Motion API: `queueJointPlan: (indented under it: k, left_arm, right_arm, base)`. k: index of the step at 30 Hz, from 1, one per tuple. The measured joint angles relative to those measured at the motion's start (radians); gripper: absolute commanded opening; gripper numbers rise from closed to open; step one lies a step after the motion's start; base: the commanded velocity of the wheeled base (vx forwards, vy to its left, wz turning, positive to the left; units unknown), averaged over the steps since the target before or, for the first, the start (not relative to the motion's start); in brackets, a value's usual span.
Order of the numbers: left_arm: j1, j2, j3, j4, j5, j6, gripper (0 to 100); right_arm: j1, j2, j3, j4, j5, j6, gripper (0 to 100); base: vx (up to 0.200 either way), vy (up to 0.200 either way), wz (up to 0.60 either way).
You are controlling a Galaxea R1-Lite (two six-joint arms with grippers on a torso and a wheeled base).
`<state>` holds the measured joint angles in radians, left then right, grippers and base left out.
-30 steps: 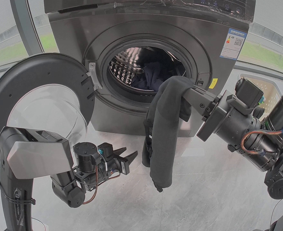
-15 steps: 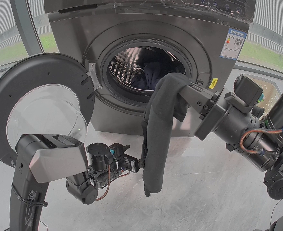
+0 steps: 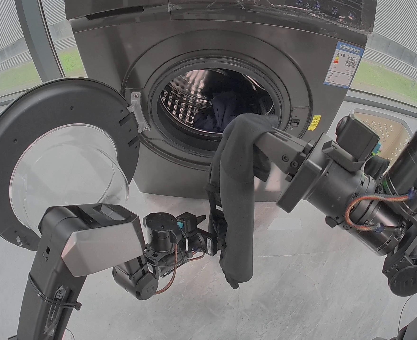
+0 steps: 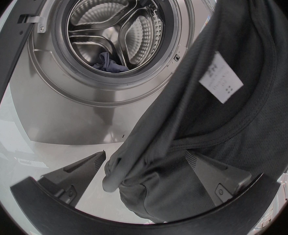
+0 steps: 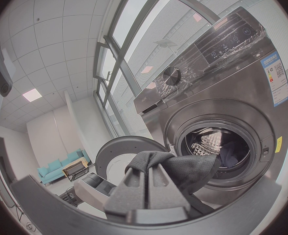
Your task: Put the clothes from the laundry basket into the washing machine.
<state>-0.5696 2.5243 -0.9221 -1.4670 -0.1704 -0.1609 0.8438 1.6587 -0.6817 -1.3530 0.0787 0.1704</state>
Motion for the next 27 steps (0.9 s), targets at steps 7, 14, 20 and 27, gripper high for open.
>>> queueJointPlan:
  k: [7,14,20,27]
  left_arm:
    - [0.003,0.037,-0.116,0.047,0.037,0.011,0]
    - [0.014,0.067,-0.181,0.04,0.107,0.015,0]
    - [0.036,0.05,-0.157,0.007,0.118,0.016,0]
    - [0.054,-0.068,0.024,-0.027,0.116,0.035,0]
  right_arm:
    - [0.009,0.01,0.008,-0.005,-0.002,0.0,0]
    - [0.002,0.011,0.03,-0.01,-0.002,0.0,0]
    - [-0.027,0.008,0.055,-0.013,-0.003,-0.001,0]
    - [-0.112,0.007,0.072,-0.014,-0.007,-0.002,0]
  base:
    - [0.0,0.0,0.0]
    - [0.0,0.0,0.0]
    - [0.0,0.0,0.0]
    - [0.0,0.0,0.0]
